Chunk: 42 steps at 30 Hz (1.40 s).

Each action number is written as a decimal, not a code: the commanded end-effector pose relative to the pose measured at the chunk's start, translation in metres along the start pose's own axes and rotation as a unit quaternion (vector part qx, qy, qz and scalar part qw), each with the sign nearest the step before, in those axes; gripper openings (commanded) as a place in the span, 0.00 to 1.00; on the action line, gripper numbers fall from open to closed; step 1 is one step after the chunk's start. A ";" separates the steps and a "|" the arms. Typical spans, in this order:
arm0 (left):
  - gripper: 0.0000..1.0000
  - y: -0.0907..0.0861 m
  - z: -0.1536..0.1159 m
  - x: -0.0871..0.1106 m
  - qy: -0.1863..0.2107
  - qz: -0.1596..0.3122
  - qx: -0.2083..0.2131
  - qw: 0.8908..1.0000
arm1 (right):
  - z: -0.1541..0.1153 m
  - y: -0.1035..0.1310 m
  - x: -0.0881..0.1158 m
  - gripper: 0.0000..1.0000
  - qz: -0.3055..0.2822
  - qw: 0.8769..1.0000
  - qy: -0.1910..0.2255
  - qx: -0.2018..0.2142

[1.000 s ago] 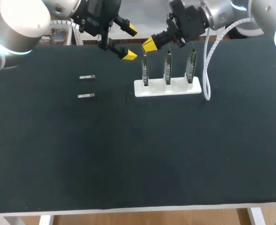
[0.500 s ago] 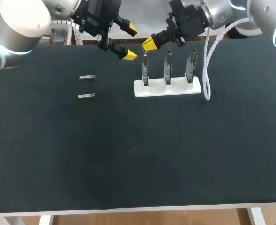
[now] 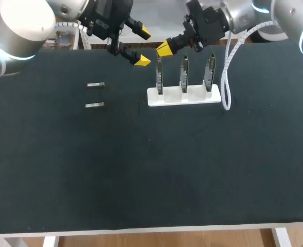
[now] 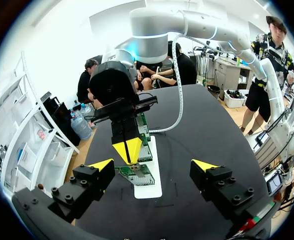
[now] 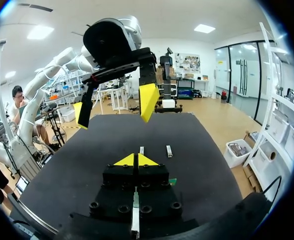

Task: Pick up the optical module with the left hand, and insert it into the network port with the right hand.

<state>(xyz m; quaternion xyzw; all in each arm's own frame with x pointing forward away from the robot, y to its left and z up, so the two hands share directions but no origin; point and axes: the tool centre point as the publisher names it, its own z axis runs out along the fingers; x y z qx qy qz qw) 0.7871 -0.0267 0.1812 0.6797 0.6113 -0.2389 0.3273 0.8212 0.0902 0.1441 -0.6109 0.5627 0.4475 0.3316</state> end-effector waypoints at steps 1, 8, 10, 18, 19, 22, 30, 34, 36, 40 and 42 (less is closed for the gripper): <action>1.00 0.001 0.000 -0.001 0.003 -0.001 0.001 1.000 | 0.002 -0.011 0.003 0.00 0.003 1.000 -0.001 -0.027; 1.00 0.001 0.000 -0.001 0.003 -0.001 0.001 1.000 | 0.005 -0.010 0.009 0.00 0.010 0.999 -0.001 -0.031; 1.00 0.001 0.000 -0.001 0.003 -0.001 0.001 1.000 | 0.005 -0.010 0.010 0.00 0.012 0.999 -0.002 -0.032; 1.00 0.001 0.000 -0.001 0.003 -0.001 0.001 1.000 | 0.007 -0.009 0.017 0.00 0.019 0.999 -0.005 -0.034; 1.00 0.001 0.000 -0.001 0.003 -0.001 0.001 1.000 | 0.007 -0.009 0.017 0.00 0.019 0.999 -0.005 -0.034; 1.00 0.001 0.000 -0.001 0.003 -0.001 0.001 1.000 | 0.006 -0.008 0.012 0.00 0.013 0.999 -0.008 -0.033; 1.00 0.001 0.000 -0.001 0.003 -0.001 0.001 1.000 | -0.001 -0.005 -0.003 0.00 -0.009 1.000 -0.006 -0.025; 1.00 0.001 0.000 -0.001 0.003 -0.001 0.001 1.000 | 0.000 -0.004 0.000 0.00 -0.007 1.000 -0.005 -0.025; 1.00 0.001 0.000 -0.001 0.003 -0.001 0.001 1.000 | 0.001 -0.003 0.003 0.00 -0.002 1.000 -0.005 -0.025; 1.00 0.001 0.000 -0.001 0.003 -0.001 0.001 1.000 | 0.005 -0.003 0.011 0.00 0.008 0.999 -0.003 -0.031; 1.00 0.001 0.000 -0.001 0.003 -0.001 0.001 1.000 | 0.006 -0.003 0.013 0.00 0.012 0.999 -0.005 -0.032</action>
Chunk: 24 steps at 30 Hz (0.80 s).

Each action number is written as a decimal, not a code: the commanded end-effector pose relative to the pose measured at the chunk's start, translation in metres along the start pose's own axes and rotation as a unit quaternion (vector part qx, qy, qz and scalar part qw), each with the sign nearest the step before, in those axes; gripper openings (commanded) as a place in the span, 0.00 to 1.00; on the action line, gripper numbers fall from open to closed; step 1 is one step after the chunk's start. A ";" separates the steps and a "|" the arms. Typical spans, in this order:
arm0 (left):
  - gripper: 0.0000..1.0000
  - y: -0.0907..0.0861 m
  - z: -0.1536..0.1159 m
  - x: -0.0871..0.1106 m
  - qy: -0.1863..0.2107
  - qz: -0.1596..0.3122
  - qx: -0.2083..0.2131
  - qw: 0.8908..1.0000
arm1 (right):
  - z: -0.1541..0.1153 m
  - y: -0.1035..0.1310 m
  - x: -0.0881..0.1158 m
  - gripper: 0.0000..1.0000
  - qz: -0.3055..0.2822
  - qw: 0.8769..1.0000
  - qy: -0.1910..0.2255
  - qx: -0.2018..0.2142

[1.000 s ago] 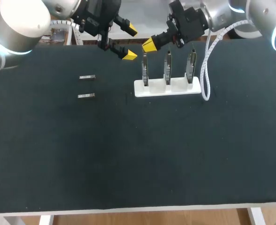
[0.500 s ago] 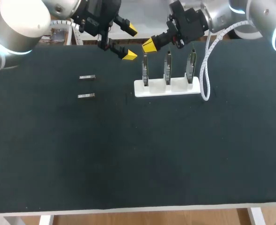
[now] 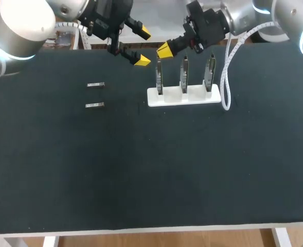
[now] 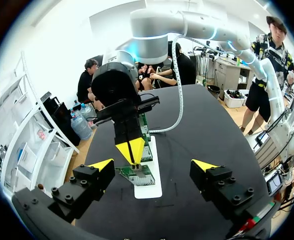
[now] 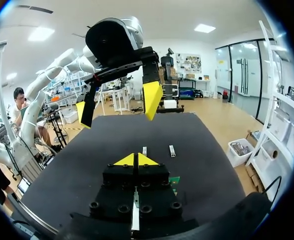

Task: Pick up the optical module with the left hand, and insert it into the network port with the right hand.

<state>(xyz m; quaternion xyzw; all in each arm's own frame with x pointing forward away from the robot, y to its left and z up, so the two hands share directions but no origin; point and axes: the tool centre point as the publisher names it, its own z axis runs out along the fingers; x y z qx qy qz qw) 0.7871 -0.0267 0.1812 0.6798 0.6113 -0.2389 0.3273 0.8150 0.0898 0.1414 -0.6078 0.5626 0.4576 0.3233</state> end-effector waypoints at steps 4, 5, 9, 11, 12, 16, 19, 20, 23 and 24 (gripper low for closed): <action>1.00 0.001 0.000 -0.001 0.003 -0.001 0.001 1.000 | 0.005 -0.010 0.014 0.00 0.009 1.000 -0.001 -0.023; 1.00 0.001 0.000 -0.001 0.003 -0.001 0.001 1.000 | 0.005 -0.010 0.015 0.00 0.009 1.000 -0.001 -0.023; 1.00 0.001 0.000 -0.001 0.003 -0.001 0.001 1.000 | 0.003 -0.011 0.017 0.00 0.011 1.000 -0.001 -0.021; 1.00 0.001 0.000 -0.001 0.003 -0.001 0.001 1.000 | 0.003 -0.011 0.019 0.00 0.012 1.000 0.000 -0.020; 1.00 0.001 0.000 -0.001 0.003 -0.001 0.001 1.000 | 0.003 -0.010 0.020 0.00 0.013 1.000 0.000 -0.019; 1.00 0.001 0.000 -0.001 0.003 -0.001 0.001 1.000 | 0.003 -0.010 0.021 0.00 0.015 1.000 0.000 -0.019; 1.00 0.001 0.000 -0.001 0.003 -0.001 0.001 1.000 | 0.002 -0.010 0.017 0.00 0.010 1.000 -0.002 -0.020; 1.00 0.001 0.000 -0.001 0.003 -0.001 0.001 1.000 | 0.001 -0.010 0.016 0.00 0.007 1.000 -0.004 -0.020; 1.00 0.001 0.000 -0.001 0.003 -0.001 0.001 1.000 | -0.001 -0.010 0.009 0.00 -0.003 1.000 -0.012 -0.022; 1.00 0.001 0.000 -0.001 0.003 -0.001 0.001 1.000 | -0.002 -0.009 0.007 0.00 -0.005 1.000 -0.015 -0.023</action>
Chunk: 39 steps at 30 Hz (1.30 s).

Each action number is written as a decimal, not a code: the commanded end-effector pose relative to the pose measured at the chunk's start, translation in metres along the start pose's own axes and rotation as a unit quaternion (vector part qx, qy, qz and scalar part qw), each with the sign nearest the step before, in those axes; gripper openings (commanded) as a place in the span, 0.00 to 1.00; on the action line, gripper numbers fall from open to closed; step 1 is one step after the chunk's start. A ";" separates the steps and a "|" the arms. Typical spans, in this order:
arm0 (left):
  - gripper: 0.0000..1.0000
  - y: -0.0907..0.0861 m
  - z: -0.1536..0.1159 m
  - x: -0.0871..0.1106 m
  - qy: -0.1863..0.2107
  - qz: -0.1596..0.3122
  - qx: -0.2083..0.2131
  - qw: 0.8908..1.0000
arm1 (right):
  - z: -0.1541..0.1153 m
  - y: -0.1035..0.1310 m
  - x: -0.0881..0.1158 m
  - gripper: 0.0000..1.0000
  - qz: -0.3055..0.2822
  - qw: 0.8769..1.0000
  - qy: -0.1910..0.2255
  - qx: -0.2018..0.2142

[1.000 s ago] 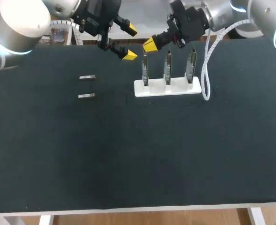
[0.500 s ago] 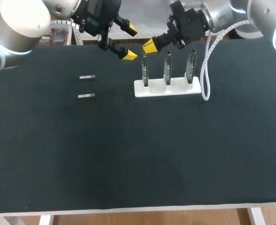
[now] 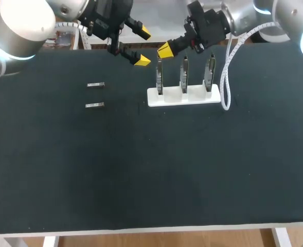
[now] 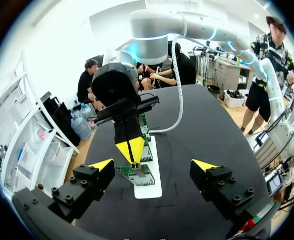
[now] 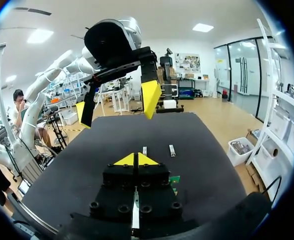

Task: Pick up the optical module with the left hand, and insert it into the network port with the right hand.

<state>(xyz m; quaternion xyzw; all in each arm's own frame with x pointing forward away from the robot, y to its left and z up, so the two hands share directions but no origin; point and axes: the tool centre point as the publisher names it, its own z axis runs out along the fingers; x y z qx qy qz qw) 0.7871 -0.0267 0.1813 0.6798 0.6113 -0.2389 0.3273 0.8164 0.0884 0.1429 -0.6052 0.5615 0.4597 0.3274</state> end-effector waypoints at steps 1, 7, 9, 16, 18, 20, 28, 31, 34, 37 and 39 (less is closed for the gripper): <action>1.00 0.001 0.000 -0.001 0.003 -0.001 0.001 1.000 | -0.001 -0.008 0.006 0.00 -0.008 1.000 -0.009 -0.022; 1.00 0.001 0.000 -0.001 0.003 -0.001 0.001 1.000 | -0.006 -0.006 -0.005 0.00 -0.023 0.999 -0.017 -0.020; 1.00 0.001 0.000 -0.001 0.003 -0.001 0.001 1.000 | -0.007 -0.005 -0.007 0.00 -0.027 0.999 -0.019 -0.018; 1.00 0.001 0.000 -0.001 0.003 -0.001 0.001 1.000 | -0.012 -0.002 -0.015 0.00 -0.038 0.999 -0.019 -0.015; 1.00 0.001 0.000 -0.001 0.003 -0.001 0.001 1.000 | -0.014 0.000 -0.016 0.00 -0.039 0.999 -0.017 -0.013; 1.00 0.001 0.000 -0.001 0.003 -0.001 0.001 1.000 | -0.017 0.002 -0.017 0.00 -0.042 0.999 -0.015 -0.010; 1.00 0.001 0.000 -0.001 0.003 -0.001 0.001 1.000 | -0.033 0.013 -0.014 0.00 -0.031 0.999 -0.001 0.005; 1.00 0.001 0.000 -0.001 0.003 -0.001 0.001 1.000 | -0.040 0.018 -0.011 0.00 -0.025 1.000 0.002 0.009; 1.00 0.001 0.000 -0.001 0.003 -0.001 0.001 1.000 | -0.047 0.022 -0.006 0.00 -0.018 1.000 0.004 0.017; 1.00 0.001 0.000 -0.001 0.003 -0.001 0.001 1.000 | -0.053 0.026 -0.001 0.00 -0.012 1.000 0.006 0.025; 1.00 0.001 0.000 -0.001 0.003 -0.001 0.001 1.000 | -0.059 0.027 0.002 0.00 -0.008 0.999 0.006 0.031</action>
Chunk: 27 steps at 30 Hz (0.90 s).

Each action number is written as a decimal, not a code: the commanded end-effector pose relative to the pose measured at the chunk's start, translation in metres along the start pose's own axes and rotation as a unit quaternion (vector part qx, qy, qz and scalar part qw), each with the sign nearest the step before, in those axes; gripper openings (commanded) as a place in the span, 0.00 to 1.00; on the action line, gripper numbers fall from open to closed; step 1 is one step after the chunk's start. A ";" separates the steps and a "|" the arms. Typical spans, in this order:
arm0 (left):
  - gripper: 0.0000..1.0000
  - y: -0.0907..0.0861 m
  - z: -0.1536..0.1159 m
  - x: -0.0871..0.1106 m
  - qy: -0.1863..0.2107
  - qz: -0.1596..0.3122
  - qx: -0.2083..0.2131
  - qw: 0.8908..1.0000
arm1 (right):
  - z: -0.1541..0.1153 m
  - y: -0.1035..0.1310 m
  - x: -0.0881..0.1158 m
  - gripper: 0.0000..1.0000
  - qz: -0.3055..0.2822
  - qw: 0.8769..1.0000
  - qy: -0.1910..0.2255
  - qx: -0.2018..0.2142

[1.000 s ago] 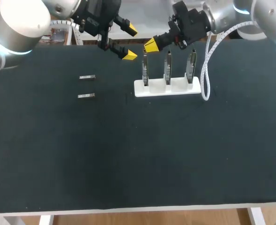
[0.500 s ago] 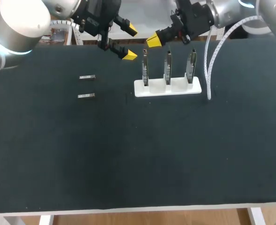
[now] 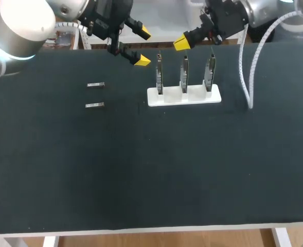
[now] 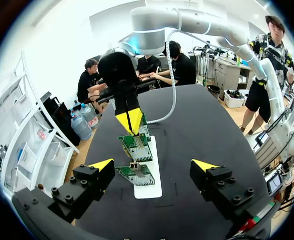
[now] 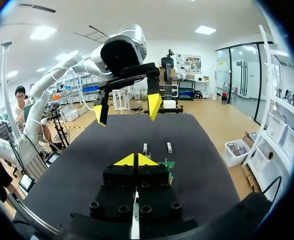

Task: Pick up the optical module with the left hand, and insert it into the network port with the right hand.

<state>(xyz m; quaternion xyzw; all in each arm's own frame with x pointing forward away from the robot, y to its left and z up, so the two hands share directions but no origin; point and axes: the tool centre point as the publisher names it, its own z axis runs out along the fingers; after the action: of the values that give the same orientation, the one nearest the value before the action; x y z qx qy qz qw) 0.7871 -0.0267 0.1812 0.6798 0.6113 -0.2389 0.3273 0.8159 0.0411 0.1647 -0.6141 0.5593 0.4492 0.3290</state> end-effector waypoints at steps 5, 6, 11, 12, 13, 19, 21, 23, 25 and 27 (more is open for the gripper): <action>1.00 0.001 0.000 -0.001 0.003 -0.001 0.001 1.000 | -0.022 0.020 0.010 0.00 0.011 0.999 -0.002 0.041; 1.00 0.001 0.000 -0.001 0.003 -0.001 0.001 1.000 | -0.024 0.020 0.010 0.00 0.011 0.999 -0.002 0.043; 1.00 0.001 0.000 -0.001 0.003 -0.001 0.001 1.000 | -0.031 0.022 0.009 0.00 0.011 0.999 0.002 0.048; 1.00 0.001 0.000 -0.001 0.003 -0.001 0.001 1.000 | -0.032 0.023 0.009 0.00 0.011 0.999 0.003 0.049; 1.00 0.001 0.000 -0.001 0.003 -0.001 0.001 1.000 | -0.033 0.023 0.009 0.00 0.010 0.999 0.003 0.050; 1.00 0.001 0.000 -0.001 0.003 -0.001 0.001 1.000 | -0.036 0.022 0.007 0.00 0.006 0.998 0.006 0.057; 1.00 0.001 0.000 -0.001 0.003 -0.001 0.001 1.000 | -0.038 0.022 0.007 0.00 0.005 0.998 0.008 0.060; 1.00 0.001 0.000 -0.001 0.003 -0.001 0.001 1.000 | -0.040 0.021 0.005 0.00 0.004 0.998 0.007 0.063; 1.00 0.001 0.000 -0.001 0.003 -0.001 0.001 1.000 | -0.042 0.021 0.004 0.00 0.002 0.998 0.008 0.065; 1.00 0.001 0.000 -0.001 0.003 -0.001 0.001 1.000 | -0.043 0.021 0.003 0.00 0.000 0.998 0.008 0.067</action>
<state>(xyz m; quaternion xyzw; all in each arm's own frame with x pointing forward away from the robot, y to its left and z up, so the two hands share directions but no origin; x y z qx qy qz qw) 0.7871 -0.0267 0.1812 0.6798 0.6113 -0.2389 0.3273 0.8102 -0.0013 0.1782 -0.6064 0.5749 0.4296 0.3424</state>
